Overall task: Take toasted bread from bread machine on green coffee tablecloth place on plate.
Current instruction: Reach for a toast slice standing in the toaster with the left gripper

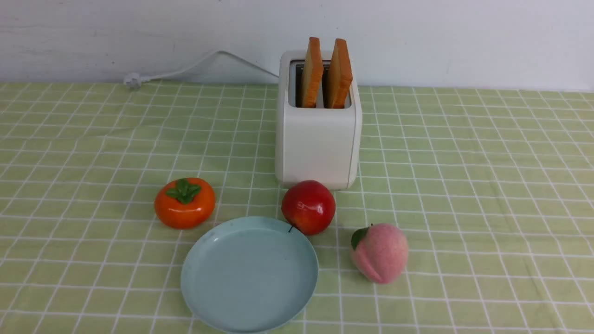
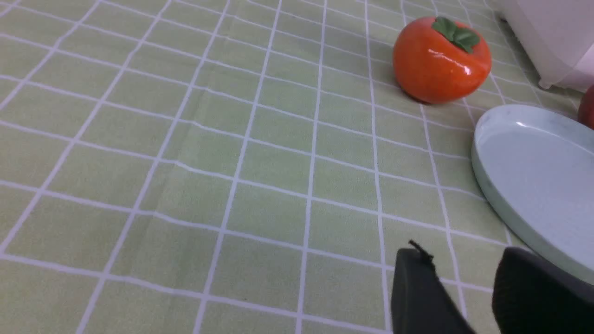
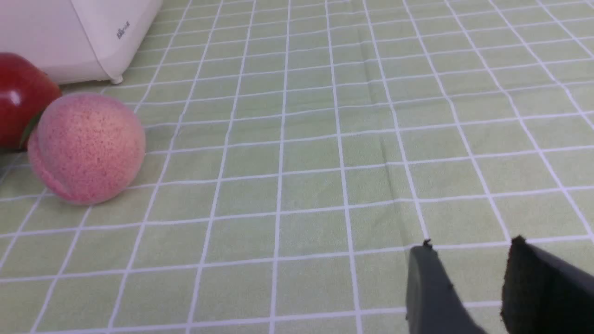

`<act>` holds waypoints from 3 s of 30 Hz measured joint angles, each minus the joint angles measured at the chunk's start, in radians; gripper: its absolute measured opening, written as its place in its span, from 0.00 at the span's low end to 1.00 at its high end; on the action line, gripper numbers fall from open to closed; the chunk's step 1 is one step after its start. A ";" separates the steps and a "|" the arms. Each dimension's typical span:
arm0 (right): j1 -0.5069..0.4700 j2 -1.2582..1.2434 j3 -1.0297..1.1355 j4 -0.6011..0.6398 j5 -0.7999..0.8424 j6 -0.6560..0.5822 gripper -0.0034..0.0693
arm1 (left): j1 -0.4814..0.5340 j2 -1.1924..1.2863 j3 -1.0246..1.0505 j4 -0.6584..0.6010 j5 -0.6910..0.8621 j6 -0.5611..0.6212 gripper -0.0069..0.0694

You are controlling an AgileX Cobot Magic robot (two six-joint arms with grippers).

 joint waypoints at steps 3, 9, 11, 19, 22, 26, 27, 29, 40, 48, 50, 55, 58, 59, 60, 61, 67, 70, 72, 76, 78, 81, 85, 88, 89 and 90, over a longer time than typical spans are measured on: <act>0.000 0.000 0.000 0.000 0.000 0.000 0.38 | 0.000 0.000 0.000 0.000 0.000 0.000 0.40; 0.000 0.000 0.000 0.000 0.000 0.000 0.38 | 0.000 0.000 0.000 0.000 0.000 0.000 0.40; 0.000 0.000 0.000 0.000 0.000 0.000 0.38 | 0.000 0.000 0.000 -0.001 0.000 0.000 0.40; 0.000 0.000 0.000 0.000 0.000 0.000 0.38 | 0.000 0.000 0.000 0.000 0.000 0.000 0.40; 0.000 0.000 0.000 0.000 0.000 0.000 0.38 | 0.000 0.000 0.000 0.000 0.000 0.000 0.40; 0.000 0.000 0.000 0.000 0.000 0.000 0.38 | 0.000 0.000 0.000 0.000 0.000 0.000 0.40; 0.000 0.000 0.000 0.000 0.000 0.000 0.38 | 0.000 0.000 0.000 0.000 0.000 0.000 0.40; 0.000 0.000 0.000 0.000 0.000 0.000 0.38 | 0.000 0.000 0.000 0.000 -0.007 0.000 0.40; 0.000 0.000 0.000 0.000 0.000 0.000 0.38 | 0.000 0.000 0.000 -0.319 -0.180 -0.045 0.40; 0.000 0.000 0.000 0.000 0.000 0.000 0.38 | 0.000 0.000 0.000 -0.672 -0.345 -0.051 0.40; 0.000 0.000 0.000 -0.004 0.000 0.000 0.38 | 0.000 0.000 0.000 -0.722 -0.358 -0.051 0.40; 0.000 0.000 0.000 -0.023 -0.009 0.000 0.38 | 0.000 0.000 -0.104 -0.706 -0.246 0.040 0.24; 0.000 0.000 0.002 -0.013 -0.033 0.007 0.38 | 0.000 0.002 -0.177 -0.664 -0.175 0.139 0.10; 0.000 0.000 0.008 0.012 -0.066 0.021 0.38 | -0.001 0.024 -0.229 -0.649 -0.133 0.203 0.07; 0.000 0.000 0.009 0.045 -0.096 0.036 0.38 | -0.005 0.048 -0.256 -0.643 -0.114 0.236 0.07; 0.000 0.000 0.010 0.068 -0.125 0.047 0.38 | -0.008 0.072 -0.278 -0.640 -0.100 0.259 0.07; 0.000 0.000 0.010 0.194 -0.341 0.079 0.38 | -0.113 0.263 -0.336 -0.617 -0.058 0.411 0.07; 0.000 0.000 0.010 0.242 -0.389 0.108 0.38 | -0.194 0.370 -0.373 -0.612 -0.029 0.463 0.07; 0.000 0.000 0.010 0.272 -0.389 0.145 0.37 | -0.232 0.455 -0.410 -0.612 -0.022 0.480 0.07; 0.015 0.026 -0.062 0.251 -0.228 0.159 0.30 | -0.284 0.656 -0.500 -0.613 -0.102 0.521 0.07; 0.047 0.091 -0.153 0.246 -0.111 0.135 0.24 | -0.316 0.756 -0.567 -0.616 -0.181 0.580 0.07; 0.108 0.217 -0.311 0.234 0.057 0.032 0.16 | -0.373 0.885 -0.660 -0.620 -0.253 0.657 0.07; 0.177 0.381 -0.519 0.229 0.258 -0.146 0.11 | -0.499 1.065 -0.785 -0.622 -0.342 0.764 0.07; 0.203 0.448 -0.629 0.230 0.342 -0.206 0.10 | -0.567 1.168 -0.848 -0.630 -0.443 0.815 0.07; 0.207 0.462 -0.665 0.232 0.358 -0.215 0.10 | -0.585 1.210 -0.870 -0.638 -0.492 0.822 0.07; 0.210 0.476 -0.706 0.237 0.375 -0.224 0.10 | -0.597 1.269 -0.905 -0.654 -0.558 0.827 0.07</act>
